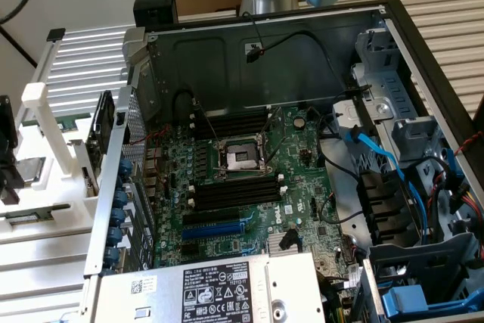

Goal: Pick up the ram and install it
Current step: 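Pick up the ram and move it above insertion slot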

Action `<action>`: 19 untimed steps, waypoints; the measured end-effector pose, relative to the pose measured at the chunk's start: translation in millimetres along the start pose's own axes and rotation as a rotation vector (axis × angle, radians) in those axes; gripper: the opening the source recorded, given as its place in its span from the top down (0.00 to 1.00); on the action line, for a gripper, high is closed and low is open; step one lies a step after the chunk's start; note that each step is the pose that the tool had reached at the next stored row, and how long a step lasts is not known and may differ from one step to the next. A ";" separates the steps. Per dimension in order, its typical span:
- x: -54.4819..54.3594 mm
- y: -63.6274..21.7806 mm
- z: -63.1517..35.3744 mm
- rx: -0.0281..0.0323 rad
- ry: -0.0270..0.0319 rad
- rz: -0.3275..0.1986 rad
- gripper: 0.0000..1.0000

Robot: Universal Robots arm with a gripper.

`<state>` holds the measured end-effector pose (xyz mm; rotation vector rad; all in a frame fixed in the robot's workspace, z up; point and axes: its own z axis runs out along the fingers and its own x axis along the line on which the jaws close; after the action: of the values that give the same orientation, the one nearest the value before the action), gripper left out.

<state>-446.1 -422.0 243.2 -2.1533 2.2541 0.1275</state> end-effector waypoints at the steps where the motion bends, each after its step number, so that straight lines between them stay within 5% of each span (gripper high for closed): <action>1: 0.1 -0.9 1.7 -0.0003 0.0002 -0.003 0.71; 6: 0.3 -12.1 11.4 -0.0048 0.0009 -0.013 0.71; 13: -1.8 -16.8 17.4 -0.0315 0.0042 -0.018 0.71; 19: -8.8 -15.7 22.7 -0.0345 0.0162 -0.034 0.71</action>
<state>-431.0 -412.3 220.6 -2.2167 2.2387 0.1499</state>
